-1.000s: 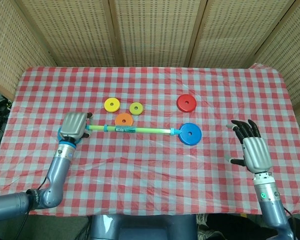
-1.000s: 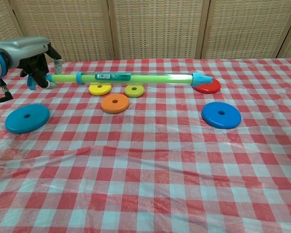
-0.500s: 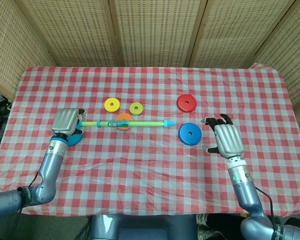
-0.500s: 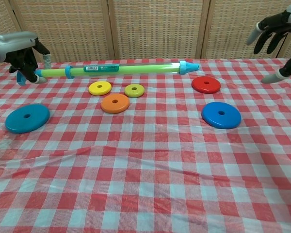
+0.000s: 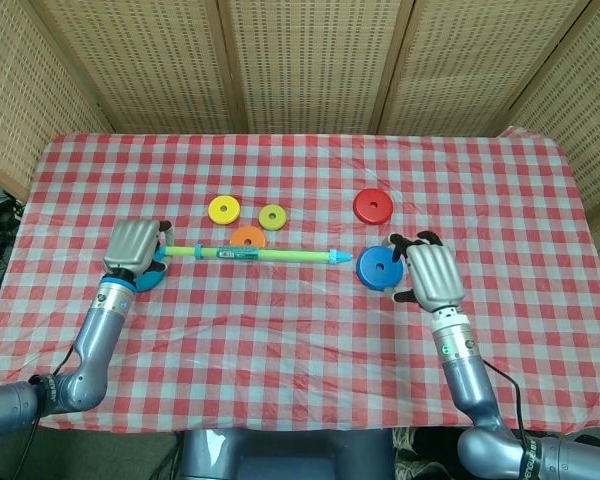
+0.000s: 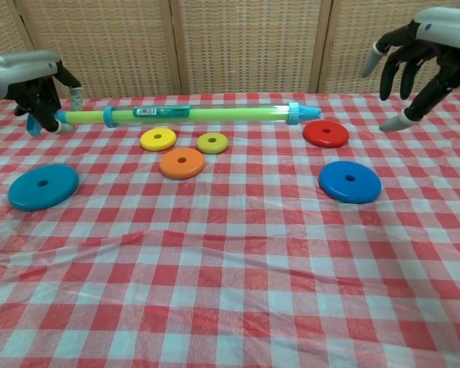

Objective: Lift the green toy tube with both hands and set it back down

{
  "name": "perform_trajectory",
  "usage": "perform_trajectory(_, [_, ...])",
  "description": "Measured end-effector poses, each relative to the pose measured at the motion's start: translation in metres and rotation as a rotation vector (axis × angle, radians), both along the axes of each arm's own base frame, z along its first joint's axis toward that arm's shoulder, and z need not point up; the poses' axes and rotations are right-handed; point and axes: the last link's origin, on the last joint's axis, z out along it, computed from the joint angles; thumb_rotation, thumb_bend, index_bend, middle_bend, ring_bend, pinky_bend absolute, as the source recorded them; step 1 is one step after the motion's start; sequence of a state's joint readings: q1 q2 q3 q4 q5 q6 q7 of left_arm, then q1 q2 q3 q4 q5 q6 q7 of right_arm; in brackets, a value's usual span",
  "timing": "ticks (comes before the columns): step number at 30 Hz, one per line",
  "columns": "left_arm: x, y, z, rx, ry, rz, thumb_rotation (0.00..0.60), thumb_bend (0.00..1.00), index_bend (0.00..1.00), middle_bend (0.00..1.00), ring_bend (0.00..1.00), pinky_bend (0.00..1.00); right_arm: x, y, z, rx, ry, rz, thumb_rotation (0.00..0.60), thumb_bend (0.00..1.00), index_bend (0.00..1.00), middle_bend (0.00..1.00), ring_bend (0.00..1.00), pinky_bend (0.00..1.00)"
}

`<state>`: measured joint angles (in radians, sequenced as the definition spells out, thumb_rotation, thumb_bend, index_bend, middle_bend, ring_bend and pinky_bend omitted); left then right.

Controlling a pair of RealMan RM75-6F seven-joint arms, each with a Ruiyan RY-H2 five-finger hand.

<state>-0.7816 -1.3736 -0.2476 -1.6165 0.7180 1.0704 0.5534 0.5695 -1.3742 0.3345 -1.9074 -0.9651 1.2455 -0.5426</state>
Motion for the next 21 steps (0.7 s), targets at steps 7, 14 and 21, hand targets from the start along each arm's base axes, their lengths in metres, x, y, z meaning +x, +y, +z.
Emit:
perform_trajectory(7, [0.006, -0.001, 0.001, -0.005, -0.006, -0.002, 0.600, 0.57, 0.86, 1.00, 0.86, 0.73, 0.000, 0.007, -0.010, 0.032, 0.026, 0.003, 0.600, 0.30, 0.33, 0.53, 0.50, 0.27])
perform_trajectory(14, [0.007, -0.002, -0.003, -0.024, 0.009, -0.009, 0.600, 0.57, 0.86, 1.00, 0.86, 0.73, 0.002, 0.006, -0.017, 0.048, 0.044, 0.007, 0.600, 0.30, 0.33, 0.61, 0.56, 0.27])
perform_trajectory(21, [0.008, -0.002, -0.006, -0.031, 0.018, -0.013, 0.600, 0.57, 0.86, 1.00, 0.86, 0.73, 0.003, 0.002, -0.024, 0.054, 0.047, 0.003, 0.600, 0.30, 0.32, 0.68, 0.62, 0.31])
